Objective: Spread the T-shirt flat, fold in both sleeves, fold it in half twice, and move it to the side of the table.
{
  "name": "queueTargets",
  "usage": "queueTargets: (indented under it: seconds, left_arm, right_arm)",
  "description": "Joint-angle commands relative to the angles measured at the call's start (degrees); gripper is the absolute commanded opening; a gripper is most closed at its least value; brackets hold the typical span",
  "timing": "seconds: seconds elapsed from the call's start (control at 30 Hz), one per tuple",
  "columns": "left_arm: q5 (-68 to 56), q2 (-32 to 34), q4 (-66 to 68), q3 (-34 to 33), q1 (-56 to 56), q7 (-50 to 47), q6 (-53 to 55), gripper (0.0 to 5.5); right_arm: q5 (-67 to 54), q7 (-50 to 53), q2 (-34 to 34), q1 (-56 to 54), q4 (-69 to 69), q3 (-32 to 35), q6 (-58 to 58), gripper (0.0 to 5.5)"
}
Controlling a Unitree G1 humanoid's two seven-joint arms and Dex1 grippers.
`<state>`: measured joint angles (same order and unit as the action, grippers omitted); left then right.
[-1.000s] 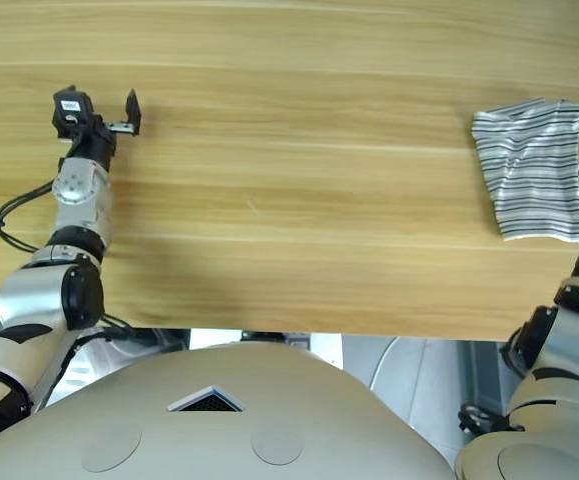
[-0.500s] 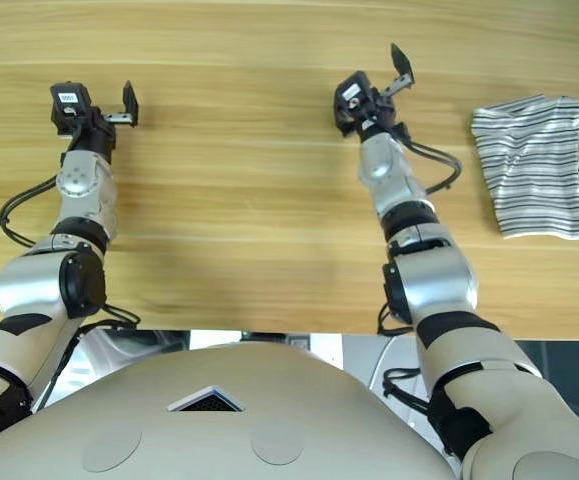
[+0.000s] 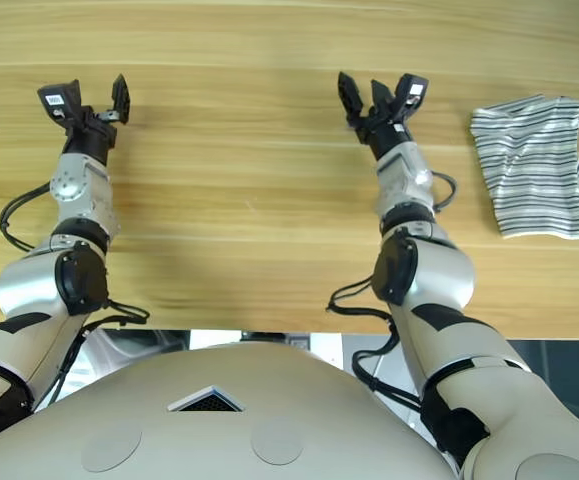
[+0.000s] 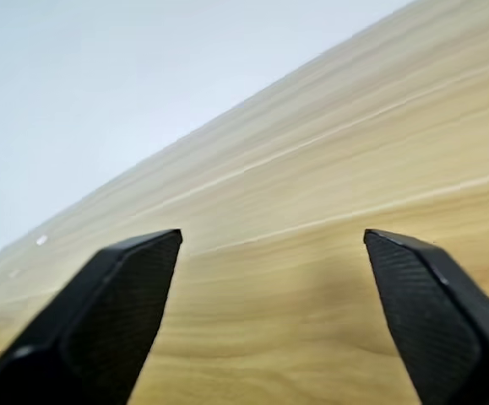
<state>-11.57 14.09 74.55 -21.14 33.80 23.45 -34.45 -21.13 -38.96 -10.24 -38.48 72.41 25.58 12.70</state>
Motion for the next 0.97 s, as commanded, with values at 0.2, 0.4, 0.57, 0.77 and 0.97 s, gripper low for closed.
queueTargets:
  seconds: [0.2, 0.4, 0.57, 0.77, 0.97]
  left_arm:
    - [4.9, 0.5, 1.1, 3.2, 0.4, -4.6, 4.2, 2.85]
    - [6.5, 0.6, 1.2, 4.1, 0.8, -8.0, 4.9, 1.86]
    - [6.7, 0.6, 1.3, 4.2, 1.1, -9.2, 5.6, 1.01]
    - [6.8, 0.5, 1.5, 4.6, 1.6, -9.7, 6.6, 0.02]
    - [7.2, 0.1, 1.7, 4.5, 2.5, -10.0, 7.8, 0.02]
  right_arm:
    - [16.1, 27.9, -1.0, 1.2, 3.1, -10.4, 4.8, 2.44]
    - [21.0, 37.0, -1.9, 1.2, 3.8, -13.1, 5.2, 1.35]
    - [22.7, 39.4, -2.2, 1.3, 4.0, -14.0, 5.0, 0.4]
    - [25.1, 42.5, -2.5, 1.4, 4.2, -15.8, 4.5, 0.0]
    - [27.2, 46.6, -3.7, 1.7, 4.8, -16.9, 2.1, 0.0]
